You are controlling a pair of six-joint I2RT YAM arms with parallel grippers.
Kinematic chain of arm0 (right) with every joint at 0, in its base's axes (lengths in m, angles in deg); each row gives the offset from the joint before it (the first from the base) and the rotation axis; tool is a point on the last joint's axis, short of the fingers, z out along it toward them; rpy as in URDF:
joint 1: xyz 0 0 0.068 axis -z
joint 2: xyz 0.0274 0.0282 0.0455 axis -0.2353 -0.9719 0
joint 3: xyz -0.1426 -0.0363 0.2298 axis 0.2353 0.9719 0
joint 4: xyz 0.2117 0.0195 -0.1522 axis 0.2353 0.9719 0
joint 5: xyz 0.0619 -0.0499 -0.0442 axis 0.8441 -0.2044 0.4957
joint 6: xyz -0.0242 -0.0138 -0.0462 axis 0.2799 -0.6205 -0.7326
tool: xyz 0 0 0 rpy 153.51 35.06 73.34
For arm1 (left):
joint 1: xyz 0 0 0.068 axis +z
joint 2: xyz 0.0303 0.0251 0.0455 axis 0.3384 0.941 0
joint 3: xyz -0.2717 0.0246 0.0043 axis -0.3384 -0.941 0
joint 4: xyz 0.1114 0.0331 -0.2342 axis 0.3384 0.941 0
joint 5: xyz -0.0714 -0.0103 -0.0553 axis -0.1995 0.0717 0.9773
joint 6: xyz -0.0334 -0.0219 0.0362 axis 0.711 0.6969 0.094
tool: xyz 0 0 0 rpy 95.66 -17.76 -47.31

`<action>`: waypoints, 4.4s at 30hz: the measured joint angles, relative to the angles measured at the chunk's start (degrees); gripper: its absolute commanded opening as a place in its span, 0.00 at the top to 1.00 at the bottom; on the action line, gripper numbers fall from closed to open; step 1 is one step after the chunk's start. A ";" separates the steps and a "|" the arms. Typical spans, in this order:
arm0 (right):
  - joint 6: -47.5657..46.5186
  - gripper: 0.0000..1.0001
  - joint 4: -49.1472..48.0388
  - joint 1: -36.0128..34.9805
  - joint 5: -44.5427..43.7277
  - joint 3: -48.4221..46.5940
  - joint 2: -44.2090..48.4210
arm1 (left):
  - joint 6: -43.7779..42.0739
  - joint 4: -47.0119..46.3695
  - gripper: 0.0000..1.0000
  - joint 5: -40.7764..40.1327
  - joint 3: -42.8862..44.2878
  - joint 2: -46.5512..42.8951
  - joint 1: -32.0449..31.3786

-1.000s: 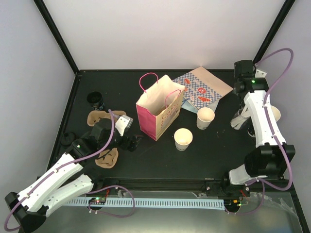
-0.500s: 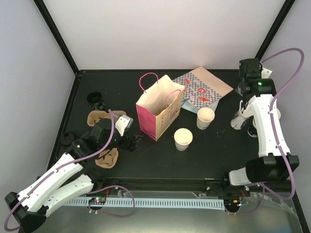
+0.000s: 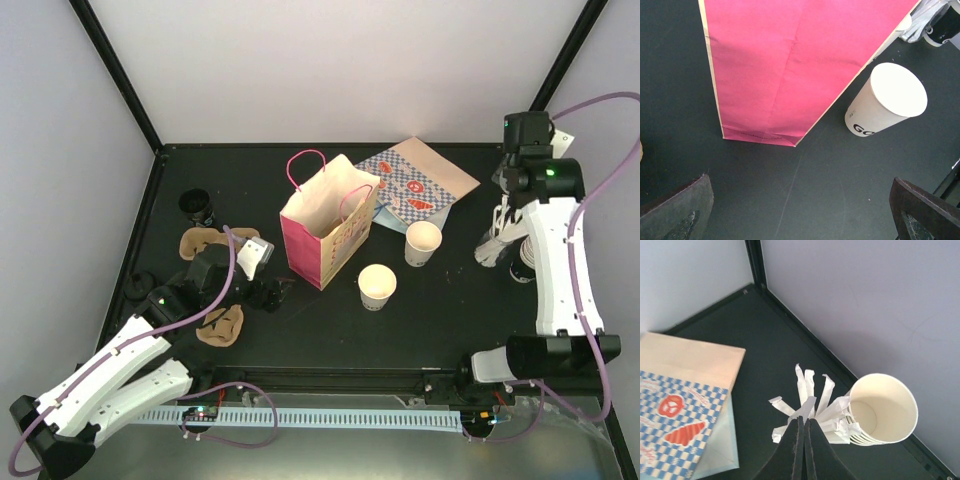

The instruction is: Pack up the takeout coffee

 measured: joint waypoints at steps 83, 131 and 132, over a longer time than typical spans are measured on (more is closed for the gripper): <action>-3.78 0.19 -7.45 -3.41 7.96 18.58 13.25 | 0.00 0.00 0.01 -0.09 -0.02 1.64 0.00; 3.37 0.15 -24.33 -41.53 8.15 50.82 31.30 | 14.40 25.99 0.01 -18.93 17.77 4.46 40.52; 3.02 0.15 -24.28 -41.53 8.57 50.84 31.26 | 14.84 26.27 0.01 -19.12 17.97 4.83 42.77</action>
